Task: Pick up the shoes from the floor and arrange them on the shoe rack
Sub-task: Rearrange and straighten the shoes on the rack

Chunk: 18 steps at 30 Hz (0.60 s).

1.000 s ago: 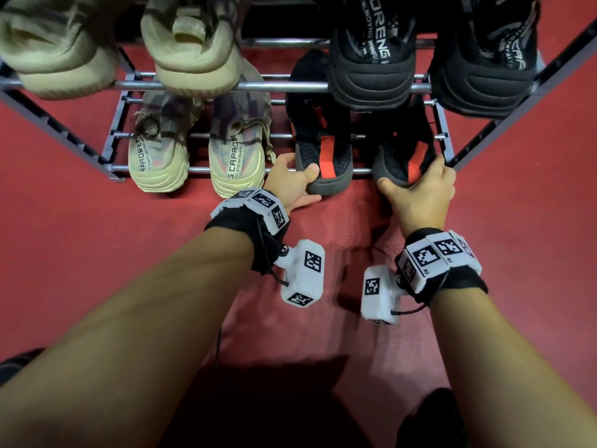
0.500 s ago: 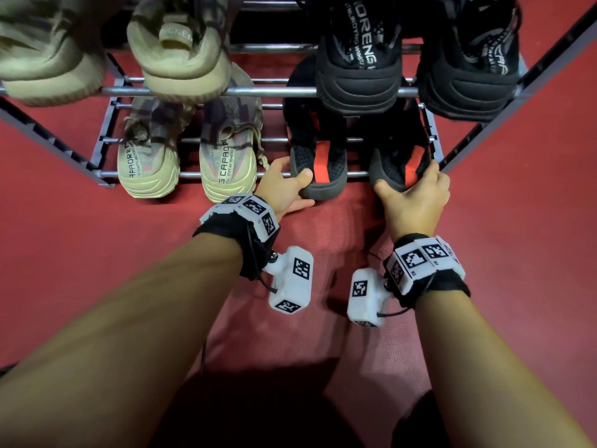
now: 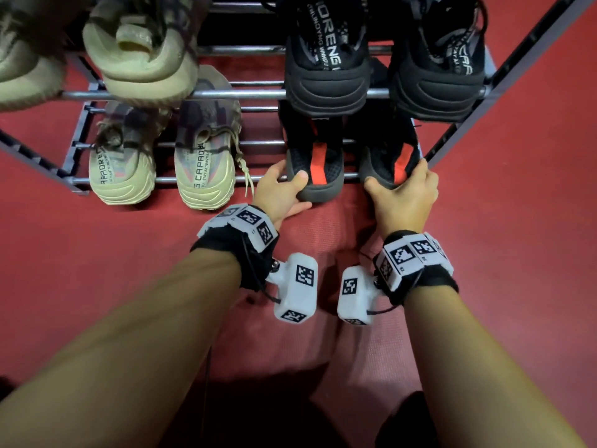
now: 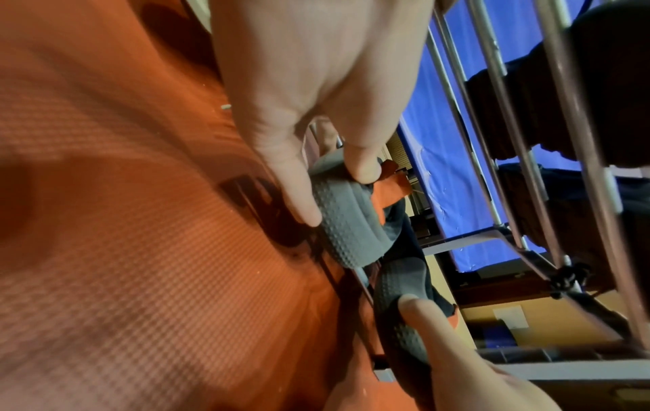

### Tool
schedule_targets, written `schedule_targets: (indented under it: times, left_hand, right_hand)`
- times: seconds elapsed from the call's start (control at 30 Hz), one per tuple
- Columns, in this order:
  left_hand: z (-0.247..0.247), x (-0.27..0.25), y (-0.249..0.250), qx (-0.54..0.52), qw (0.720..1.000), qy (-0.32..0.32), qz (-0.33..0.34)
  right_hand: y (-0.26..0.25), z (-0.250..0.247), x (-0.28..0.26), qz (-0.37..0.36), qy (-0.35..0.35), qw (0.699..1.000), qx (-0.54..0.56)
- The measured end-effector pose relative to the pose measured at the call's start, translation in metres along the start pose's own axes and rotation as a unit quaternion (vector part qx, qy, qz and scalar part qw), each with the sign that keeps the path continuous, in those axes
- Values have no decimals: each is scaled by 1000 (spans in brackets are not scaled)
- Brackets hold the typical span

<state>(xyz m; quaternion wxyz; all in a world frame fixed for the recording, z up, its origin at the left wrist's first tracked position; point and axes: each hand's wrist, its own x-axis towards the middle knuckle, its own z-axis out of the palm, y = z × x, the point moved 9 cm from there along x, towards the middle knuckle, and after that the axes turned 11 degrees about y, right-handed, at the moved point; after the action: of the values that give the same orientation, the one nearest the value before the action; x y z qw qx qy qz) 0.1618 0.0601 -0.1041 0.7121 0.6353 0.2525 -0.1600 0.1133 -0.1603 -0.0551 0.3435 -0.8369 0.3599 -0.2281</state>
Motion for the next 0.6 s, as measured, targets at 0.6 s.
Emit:
schedule_targets:
  times: [0.6]
  left_hand:
    - [-2,-5,5,127,991,-4,-32]
  right_hand:
    - [-2,-3,0,0,-56,998,-42]
